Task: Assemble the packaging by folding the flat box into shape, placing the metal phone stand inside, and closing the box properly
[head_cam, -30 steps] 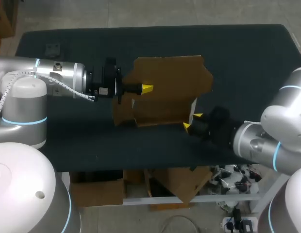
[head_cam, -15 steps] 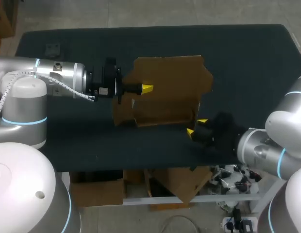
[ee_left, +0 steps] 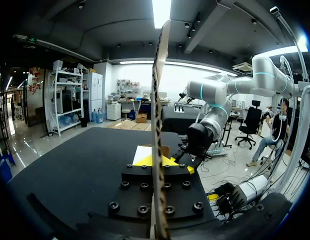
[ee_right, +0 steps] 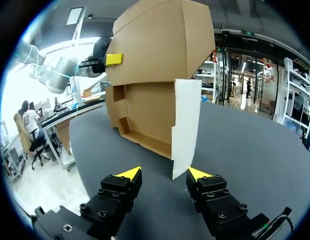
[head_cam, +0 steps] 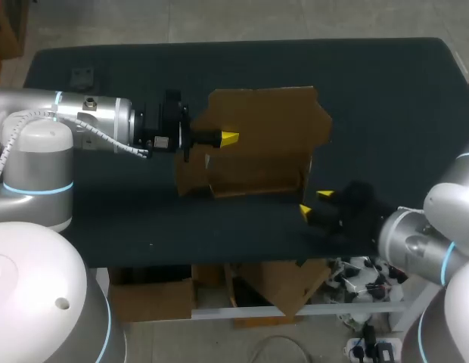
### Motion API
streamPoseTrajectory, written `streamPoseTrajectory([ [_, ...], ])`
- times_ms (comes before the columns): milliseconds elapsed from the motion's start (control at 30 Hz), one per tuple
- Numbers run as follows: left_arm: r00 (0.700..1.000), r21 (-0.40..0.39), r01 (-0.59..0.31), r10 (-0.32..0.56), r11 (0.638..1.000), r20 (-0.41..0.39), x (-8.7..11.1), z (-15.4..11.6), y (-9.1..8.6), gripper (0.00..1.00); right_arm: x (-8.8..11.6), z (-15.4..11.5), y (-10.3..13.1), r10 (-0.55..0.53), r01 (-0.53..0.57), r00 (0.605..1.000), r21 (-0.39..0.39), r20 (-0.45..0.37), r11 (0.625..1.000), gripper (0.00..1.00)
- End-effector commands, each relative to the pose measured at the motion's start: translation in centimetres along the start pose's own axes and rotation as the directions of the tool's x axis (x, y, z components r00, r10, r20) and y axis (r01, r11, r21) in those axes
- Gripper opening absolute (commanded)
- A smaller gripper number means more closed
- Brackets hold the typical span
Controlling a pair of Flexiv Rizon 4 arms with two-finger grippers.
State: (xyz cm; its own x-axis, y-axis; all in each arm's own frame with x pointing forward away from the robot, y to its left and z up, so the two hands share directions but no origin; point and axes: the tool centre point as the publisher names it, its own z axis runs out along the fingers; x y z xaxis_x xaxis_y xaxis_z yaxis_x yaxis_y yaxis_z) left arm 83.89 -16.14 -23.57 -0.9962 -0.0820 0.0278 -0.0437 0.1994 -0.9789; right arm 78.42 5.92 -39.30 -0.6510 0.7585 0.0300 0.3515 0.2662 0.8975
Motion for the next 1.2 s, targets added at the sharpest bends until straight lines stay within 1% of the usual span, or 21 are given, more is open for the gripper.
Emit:
streamPoseTrajectory([
  [33,1.0,-0.001,0.0,0.0,1.0,-0.002,-0.1,0.1,0.5,0.0,0.1,-0.8,-0.4,-0.001,0.001,1.0,-0.011,0.017,1.0,0.61],
  [267,1.0,-0.001,0.0,0.0,1.0,-0.002,-0.1,0.1,0.5,0.0,-0.5,-1.8,-0.6,-0.006,0.006,1.0,-0.013,-0.016,1.0,0.65],
  [300,1.0,-0.001,0.0,0.0,1.0,-0.002,-0.1,0.1,0.5,0.0,-0.6,-2.0,-0.7,-0.007,0.006,1.0,-0.014,-0.023,1.0,0.67],
  [367,1.0,-0.001,0.0,0.0,1.0,-0.002,-0.1,0.1,0.5,0.0,-0.8,-2.4,-0.8,-0.007,0.007,1.0,-0.014,-0.029,1.0,0.69],
  [600,1.0,-0.001,0.0,0.0,1.0,-0.002,-0.1,0.1,0.5,0.0,-1.8,-3.9,-0.6,-0.025,0.024,0.998,-0.012,-0.05,1.0,0.64],
  [733,1.0,-0.001,0.0,0.0,1.0,-0.002,-0.1,0.1,0.5,0.0,-2.5,-4.6,-0.4,-0.039,0.038,0.997,-0.018,-0.064,0.999,0.64],
  [867,1.0,-0.001,0.0,0.0,1.0,-0.002,-0.1,0.1,0.5,0.0,-3.2,-5.0,-0.2,-0.056,0.053,0.993,-0.034,-0.1,0.998,0.64],
  [1100,1.0,-0.001,0.0,0.0,1.0,-0.002,-0.1,0.1,0.5,0.0,-4.1,-5.0,0.1,-0.089,0.084,0.982,-0.04,-0.169,0.996,0.6],
  [1200,1.0,-0.001,0.0,0.0,1.0,-0.002,-0.1,0.1,0.5,0.0,-4.3,-5.0,0.3,-0.106,0.1,0.975,-0.039,-0.193,0.994,0.56],
])
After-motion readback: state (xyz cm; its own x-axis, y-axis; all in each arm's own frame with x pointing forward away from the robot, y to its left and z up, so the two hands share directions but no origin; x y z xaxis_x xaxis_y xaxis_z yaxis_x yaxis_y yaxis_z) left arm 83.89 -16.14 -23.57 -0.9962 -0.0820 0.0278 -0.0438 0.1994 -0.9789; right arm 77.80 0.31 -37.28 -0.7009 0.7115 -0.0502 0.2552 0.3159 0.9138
